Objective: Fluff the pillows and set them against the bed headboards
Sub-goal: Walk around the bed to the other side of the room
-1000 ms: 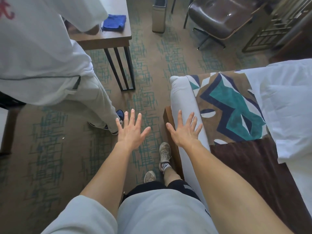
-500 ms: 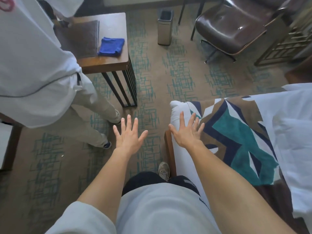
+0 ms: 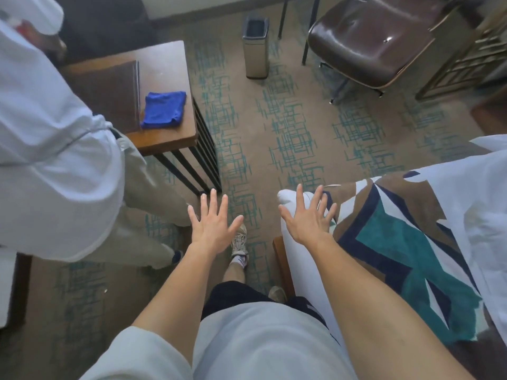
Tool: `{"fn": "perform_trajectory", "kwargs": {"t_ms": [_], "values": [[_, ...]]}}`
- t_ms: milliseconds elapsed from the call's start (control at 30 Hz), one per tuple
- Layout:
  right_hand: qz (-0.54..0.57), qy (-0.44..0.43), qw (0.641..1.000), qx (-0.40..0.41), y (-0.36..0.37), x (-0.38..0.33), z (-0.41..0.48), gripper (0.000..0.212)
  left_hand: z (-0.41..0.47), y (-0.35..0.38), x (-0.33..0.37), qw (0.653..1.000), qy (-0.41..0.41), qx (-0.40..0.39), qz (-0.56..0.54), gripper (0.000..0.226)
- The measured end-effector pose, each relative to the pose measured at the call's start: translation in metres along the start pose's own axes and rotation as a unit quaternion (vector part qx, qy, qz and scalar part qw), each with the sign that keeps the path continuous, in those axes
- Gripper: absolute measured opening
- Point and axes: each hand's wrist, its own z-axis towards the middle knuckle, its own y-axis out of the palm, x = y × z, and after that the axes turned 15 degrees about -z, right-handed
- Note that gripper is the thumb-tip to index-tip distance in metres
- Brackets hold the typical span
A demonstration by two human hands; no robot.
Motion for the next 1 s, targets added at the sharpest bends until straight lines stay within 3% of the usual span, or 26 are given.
{"fn": "perform_trajectory", "kwargs": {"t_ms": [500,1000], "values": [[0.101,0.129,0.986,0.011,-0.129,-0.064,0.159,0.081,0.224,-0.132,0.000,0.988,0.147,0.000,0.048,0.081],[0.077,0.205,0.976,0.003,-0.173,-0.040,0.218,0.081,0.328,-0.167,0.068,0.969,0.228,-0.036,0.084,0.081]]}}
